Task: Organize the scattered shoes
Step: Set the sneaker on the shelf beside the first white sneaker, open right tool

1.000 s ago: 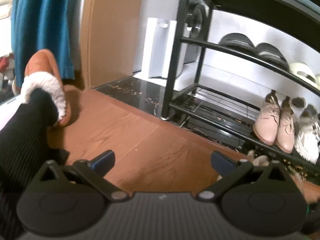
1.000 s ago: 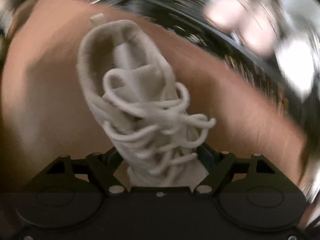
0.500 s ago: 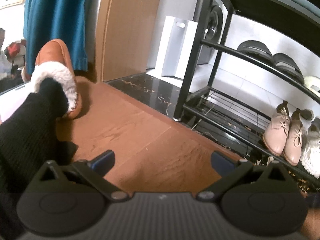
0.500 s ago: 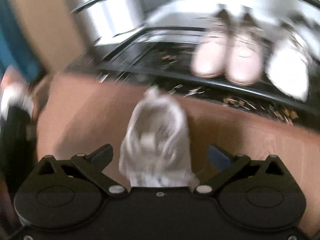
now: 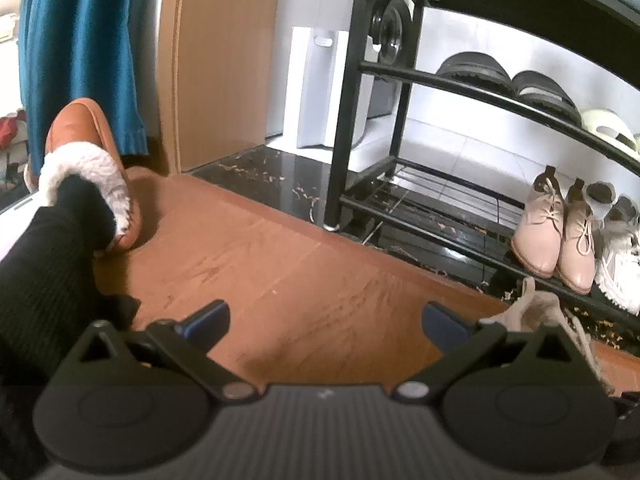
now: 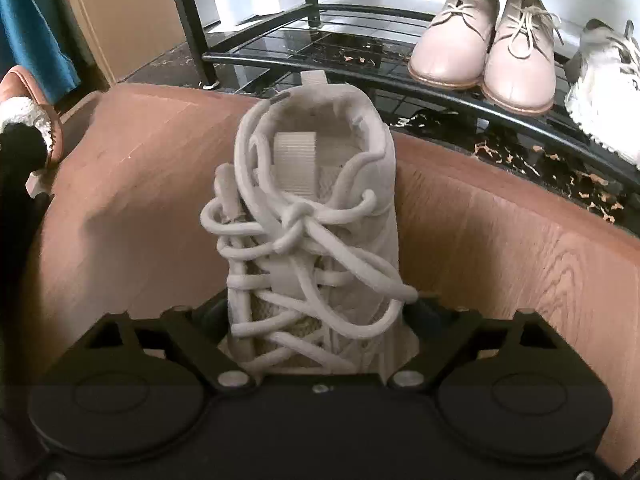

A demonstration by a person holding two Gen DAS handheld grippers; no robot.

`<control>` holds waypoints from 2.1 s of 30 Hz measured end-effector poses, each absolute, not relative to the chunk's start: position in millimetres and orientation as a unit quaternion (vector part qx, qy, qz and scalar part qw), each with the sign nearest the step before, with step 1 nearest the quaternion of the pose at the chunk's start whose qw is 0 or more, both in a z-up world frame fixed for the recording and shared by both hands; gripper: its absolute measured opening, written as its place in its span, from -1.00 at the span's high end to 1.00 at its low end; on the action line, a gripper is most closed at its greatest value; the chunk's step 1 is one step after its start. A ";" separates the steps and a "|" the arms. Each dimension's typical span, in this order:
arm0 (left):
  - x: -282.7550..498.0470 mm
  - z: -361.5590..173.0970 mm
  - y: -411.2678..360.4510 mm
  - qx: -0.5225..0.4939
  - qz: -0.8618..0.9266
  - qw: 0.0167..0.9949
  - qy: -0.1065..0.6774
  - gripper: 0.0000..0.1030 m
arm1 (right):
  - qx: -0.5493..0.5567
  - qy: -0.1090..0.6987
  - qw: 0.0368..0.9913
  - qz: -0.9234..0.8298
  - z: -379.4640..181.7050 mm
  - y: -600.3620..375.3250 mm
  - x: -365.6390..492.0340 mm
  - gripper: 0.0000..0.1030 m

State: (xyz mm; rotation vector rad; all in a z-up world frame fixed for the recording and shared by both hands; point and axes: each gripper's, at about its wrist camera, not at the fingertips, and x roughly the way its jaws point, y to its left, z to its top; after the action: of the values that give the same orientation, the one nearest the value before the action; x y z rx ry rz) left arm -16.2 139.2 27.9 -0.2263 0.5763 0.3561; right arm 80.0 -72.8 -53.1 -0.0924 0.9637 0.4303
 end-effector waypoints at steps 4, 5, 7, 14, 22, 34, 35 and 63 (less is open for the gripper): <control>-16.9 28.8 137.2 -0.104 0.169 0.940 0.279 -0.99 | 0.007 0.472 0.864 0.173 -41.9 -82.1 88.6 -0.58; -17.1 29.1 136.9 -0.104 0.168 0.940 0.278 -0.99 | 0.023 0.476 0.865 0.159 -36.9 -86.1 89.8 -0.58; -17.3 29.6 136.4 -0.108 0.163 0.941 0.276 -0.99 | 0.048 0.485 0.862 0.138 -26.5 -97.6 89.4 -0.58; -13.4 30.3 127.6 -0.143 0.141 0.937 0.284 -0.99 | 0.101 0.501 0.857 0.062 20.8 -163.8 79.3 -0.56; -3.9 43.2 79.9 -0.146 0.086 0.945 0.280 -0.99 | 0.082 0.386 0.917 -0.060 54.4 -235.2 83.3 -0.56; 30.5 67.8 -2.6 -0.149 0.032 0.960 0.234 -0.99 | -0.021 0.256 0.957 -0.137 32.8 -307.2 170.9 -0.56; 33.7 66.8 -10.5 -0.140 0.027 0.962 0.231 -0.99 | -0.035 0.246 0.960 -0.130 26.3 -311.7 181.2 -0.56; 62.0 37.7 -57.7 -0.060 0.004 0.967 0.249 -0.99 | -0.012 0.216 0.971 -0.104 -34.5 -356.1 289.7 -0.97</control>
State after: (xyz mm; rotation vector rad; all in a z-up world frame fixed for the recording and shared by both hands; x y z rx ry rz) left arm 62.0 -57.7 37.7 -0.1219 0.5041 0.0091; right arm 289.7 -356.1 -34.5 -0.0239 0.4354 -0.2103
